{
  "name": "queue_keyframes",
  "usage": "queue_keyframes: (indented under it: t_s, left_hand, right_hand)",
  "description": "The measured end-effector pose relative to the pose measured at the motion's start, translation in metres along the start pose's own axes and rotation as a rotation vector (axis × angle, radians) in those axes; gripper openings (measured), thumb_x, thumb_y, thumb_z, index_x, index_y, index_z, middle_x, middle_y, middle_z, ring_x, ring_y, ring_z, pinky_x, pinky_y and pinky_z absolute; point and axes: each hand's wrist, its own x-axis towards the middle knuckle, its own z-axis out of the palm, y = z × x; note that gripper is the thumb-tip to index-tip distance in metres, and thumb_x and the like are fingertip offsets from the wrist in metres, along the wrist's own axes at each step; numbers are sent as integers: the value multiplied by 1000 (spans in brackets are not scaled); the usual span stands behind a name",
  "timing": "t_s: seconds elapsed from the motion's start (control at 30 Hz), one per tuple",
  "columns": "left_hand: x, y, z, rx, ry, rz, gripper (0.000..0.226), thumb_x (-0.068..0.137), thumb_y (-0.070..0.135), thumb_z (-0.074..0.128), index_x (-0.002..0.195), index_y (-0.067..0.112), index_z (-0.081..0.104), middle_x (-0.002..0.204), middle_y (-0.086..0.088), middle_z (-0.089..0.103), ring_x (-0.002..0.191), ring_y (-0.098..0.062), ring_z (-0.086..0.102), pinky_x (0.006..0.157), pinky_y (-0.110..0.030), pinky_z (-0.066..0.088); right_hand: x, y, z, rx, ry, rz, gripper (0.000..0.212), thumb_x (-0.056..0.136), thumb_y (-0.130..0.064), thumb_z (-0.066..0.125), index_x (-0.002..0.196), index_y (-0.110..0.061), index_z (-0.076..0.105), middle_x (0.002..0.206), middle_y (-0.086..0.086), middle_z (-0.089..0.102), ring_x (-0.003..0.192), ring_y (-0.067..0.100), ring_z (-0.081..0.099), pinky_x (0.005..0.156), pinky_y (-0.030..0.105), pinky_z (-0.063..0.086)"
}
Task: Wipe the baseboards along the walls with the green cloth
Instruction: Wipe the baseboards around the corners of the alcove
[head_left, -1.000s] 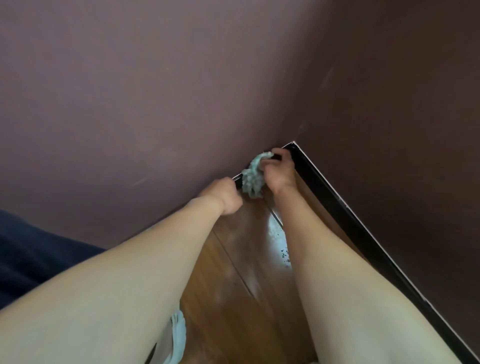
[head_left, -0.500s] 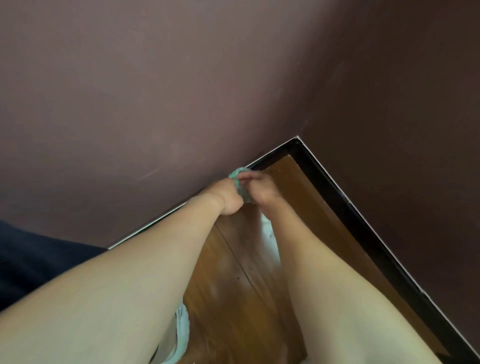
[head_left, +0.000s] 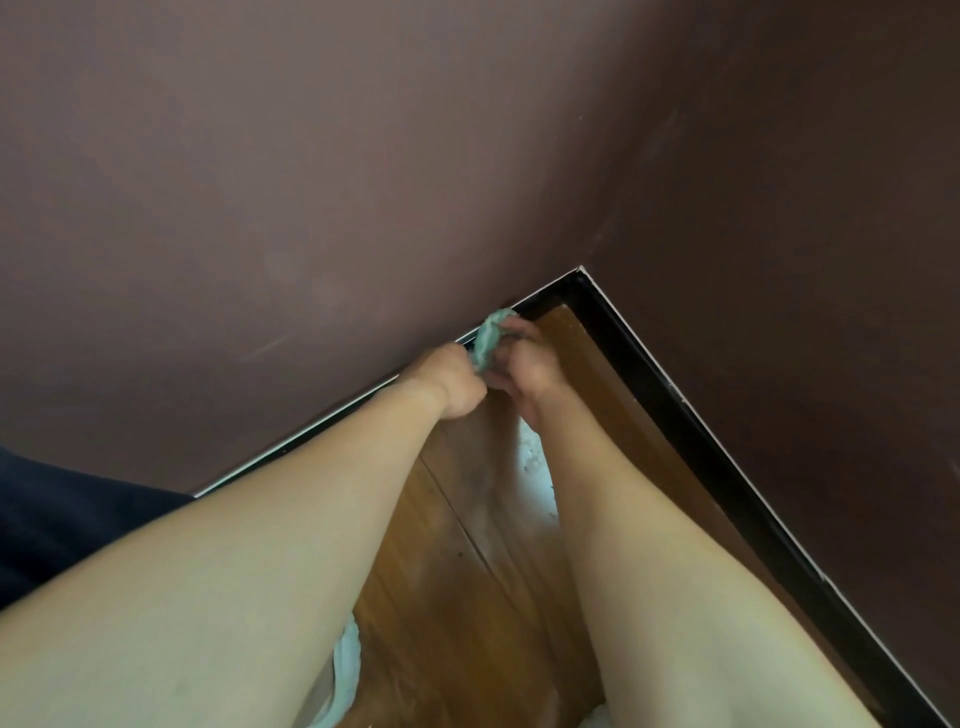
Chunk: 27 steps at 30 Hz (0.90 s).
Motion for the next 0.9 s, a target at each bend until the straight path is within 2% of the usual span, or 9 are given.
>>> queue_keyframes:
  t_s: [0.17, 0.27, 0.33, 0.47, 0.53, 0.63, 0.73, 0.8, 0.9]
  left_hand:
    - [9, 15, 1, -82, 51, 22, 30, 95, 23, 55, 110, 3, 71, 114, -17, 72, 109, -35, 67, 88, -31, 52]
    - [14, 15, 3, -123, 20, 14, 25, 92, 19, 56, 104, 4, 71, 108, -16, 74, 103, -34, 69, 80, -27, 50]
    - [20, 13, 5, -156, -1, 12, 19, 92, 22, 57, 94, 8, 70, 105, -14, 76, 101, -33, 71, 88, -30, 57]
    - [30, 12, 5, -204, -9, 11, 20, 93, 20, 58, 89, 4, 69, 104, -18, 76, 101, -34, 72, 92, -42, 59]
    - [34, 16, 5, -221, -26, 20, 23, 94, 17, 56, 97, -1, 70, 102, -20, 75, 100, -35, 72, 91, -44, 59]
    - [39, 27, 6, -236, -33, 32, 20, 94, 19, 57, 87, 4, 69, 97, -16, 76, 97, -33, 73, 89, -44, 60]
    - [41, 38, 8, -222, -45, 52, 19, 94, 16, 55, 91, 5, 70, 101, -16, 75, 99, -33, 72, 90, -43, 60]
    - [41, 44, 12, -201, -56, 67, 21, 92, 14, 54, 96, 2, 71, 102, -17, 75, 100, -33, 72, 90, -43, 60]
    - [42, 49, 18, -190, -66, 84, 24, 91, 13, 55, 101, -1, 72, 105, -20, 75, 103, -37, 71, 89, -43, 60]
  right_hand:
    - [16, -37, -23, 126, 81, -69, 62, 86, 13, 41, 129, -30, 54, 116, 10, 61, 99, 33, 65, 62, 32, 53]
    - [18, -59, -33, 133, 88, -90, 53, 92, 8, 37, 124, -31, 54, 95, 6, 61, 74, 22, 62, 57, 28, 48]
    - [18, -58, -31, 103, 92, -69, 50, 92, 7, 37, 130, -20, 55, 81, 3, 56, 64, 17, 56, 53, 25, 44]
    - [20, -30, -18, 76, 66, -52, 48, 86, 14, 36, 116, -17, 57, 94, 13, 58, 82, 29, 60, 55, 28, 51]
    - [22, -24, -16, 57, 94, -46, 57, 86, 15, 33, 123, -18, 61, 110, 13, 62, 90, 30, 65, 57, 29, 56]
    - [19, -29, -22, -27, 46, -21, 67, 88, 13, 31, 138, -25, 54, 135, 6, 53, 108, 29, 63, 67, 36, 61]
    - [12, -34, -31, -126, -61, 25, 72, 90, 11, 37, 147, -32, 42, 128, -4, 50, 104, 21, 59, 80, 38, 59]
    - [12, -40, -36, -84, -102, 15, 77, 87, 10, 39, 147, -38, 38, 131, 2, 56, 106, 25, 61, 75, 39, 58]
    - [26, -57, -45, 13, 8, -82, 77, 88, 9, 40, 149, -38, 34, 123, 5, 62, 101, 31, 66, 88, 50, 56]
